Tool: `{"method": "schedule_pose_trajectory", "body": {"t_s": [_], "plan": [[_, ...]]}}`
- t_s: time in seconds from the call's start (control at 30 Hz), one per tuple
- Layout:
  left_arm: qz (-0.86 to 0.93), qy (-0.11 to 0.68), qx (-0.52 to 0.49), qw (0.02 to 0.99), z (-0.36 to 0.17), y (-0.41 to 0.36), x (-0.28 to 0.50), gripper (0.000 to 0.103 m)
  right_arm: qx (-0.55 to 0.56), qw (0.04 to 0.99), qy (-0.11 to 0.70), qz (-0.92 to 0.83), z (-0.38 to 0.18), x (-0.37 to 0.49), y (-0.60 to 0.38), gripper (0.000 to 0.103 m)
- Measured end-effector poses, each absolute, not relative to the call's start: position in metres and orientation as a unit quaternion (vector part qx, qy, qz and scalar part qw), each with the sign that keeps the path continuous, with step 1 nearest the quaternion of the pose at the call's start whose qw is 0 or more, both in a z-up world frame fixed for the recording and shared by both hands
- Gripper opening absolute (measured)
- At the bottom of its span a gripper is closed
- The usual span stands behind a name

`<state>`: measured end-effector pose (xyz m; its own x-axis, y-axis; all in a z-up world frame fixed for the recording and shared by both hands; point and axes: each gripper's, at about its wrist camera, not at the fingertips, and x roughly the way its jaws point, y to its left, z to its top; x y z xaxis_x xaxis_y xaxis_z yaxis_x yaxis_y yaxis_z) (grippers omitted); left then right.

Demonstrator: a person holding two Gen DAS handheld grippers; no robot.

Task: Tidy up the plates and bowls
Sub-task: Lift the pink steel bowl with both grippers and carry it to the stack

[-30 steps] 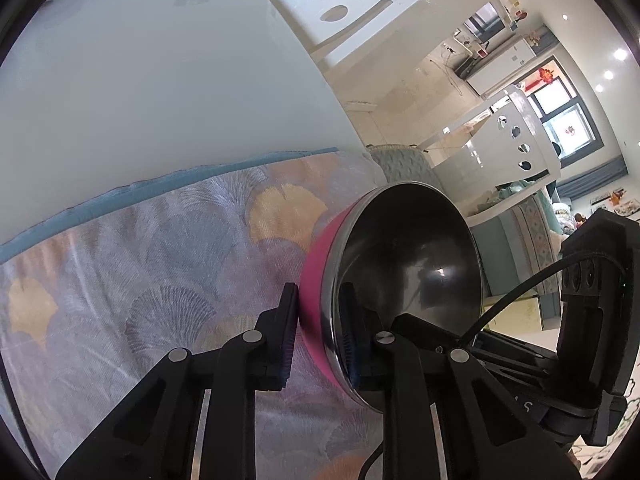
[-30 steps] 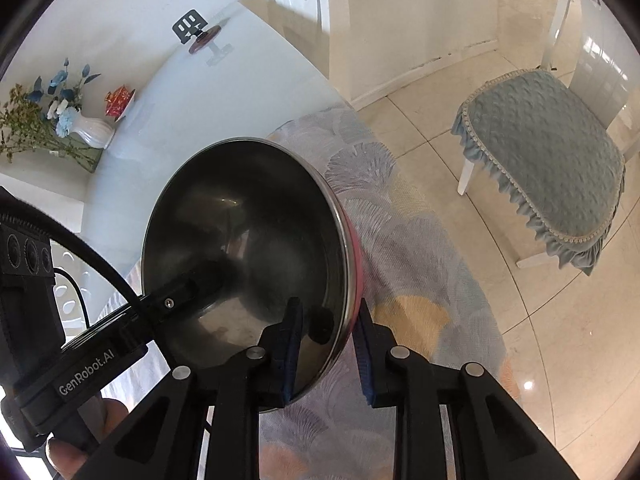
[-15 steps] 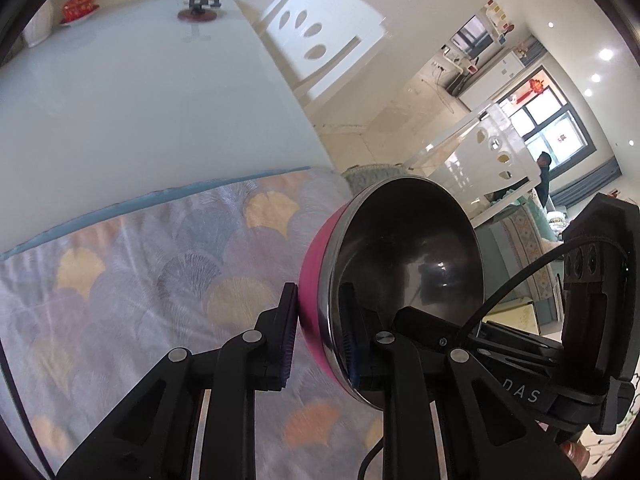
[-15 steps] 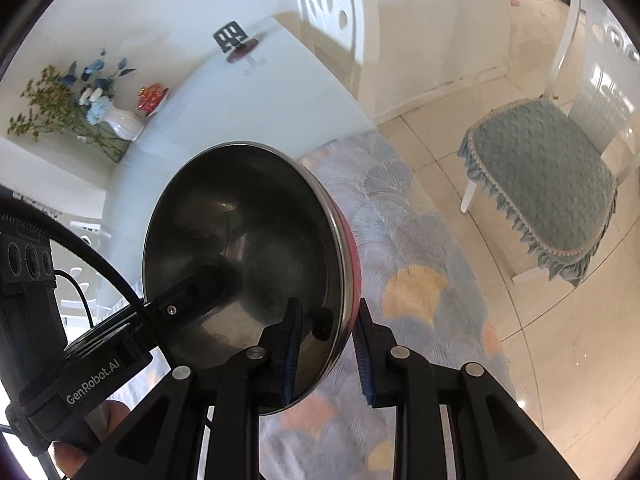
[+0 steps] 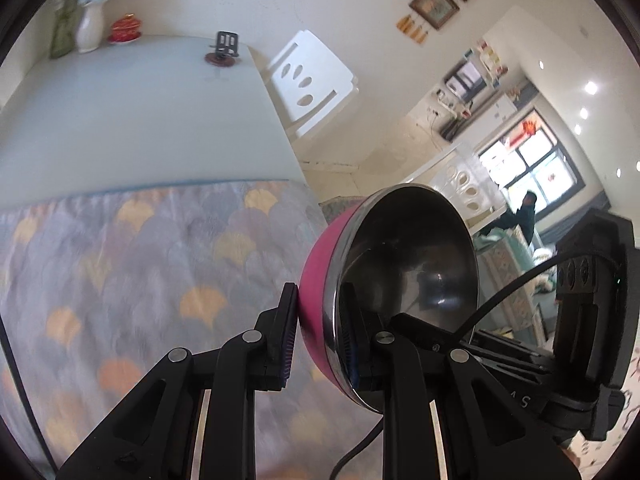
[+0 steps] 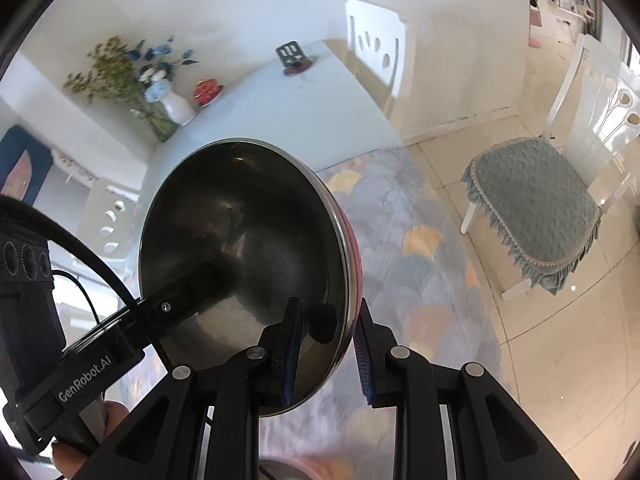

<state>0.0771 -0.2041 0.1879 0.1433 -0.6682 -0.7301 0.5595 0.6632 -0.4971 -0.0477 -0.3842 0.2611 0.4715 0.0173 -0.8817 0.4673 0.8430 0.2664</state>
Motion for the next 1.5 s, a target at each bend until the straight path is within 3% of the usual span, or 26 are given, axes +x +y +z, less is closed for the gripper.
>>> {"method": "schedule_pose_trajectory", "body": {"t_s": [0.4, 0.67, 1.5], "plan": [[-0.381, 0.509, -0.084, 0.767, 0.201, -0.118, -0.012, 0.018, 0.218, 0.834, 0.497, -0.102, 0.280, -0.131, -0.296, 0.024], [-0.372, 0.509, -0.069, 0.773, 0.182, -0.083, -0.060, 0.018, 0.223, 0.818, 0.524, -0.089, 0.253, -0.170, -0.262, 0.025], [-0.342, 0.543, -0.052, 0.765, 0.111, -0.055, -0.100, 0.018, 0.219, 0.772, 0.588, -0.101, 0.182, -0.193, -0.232, 0.025]]}}
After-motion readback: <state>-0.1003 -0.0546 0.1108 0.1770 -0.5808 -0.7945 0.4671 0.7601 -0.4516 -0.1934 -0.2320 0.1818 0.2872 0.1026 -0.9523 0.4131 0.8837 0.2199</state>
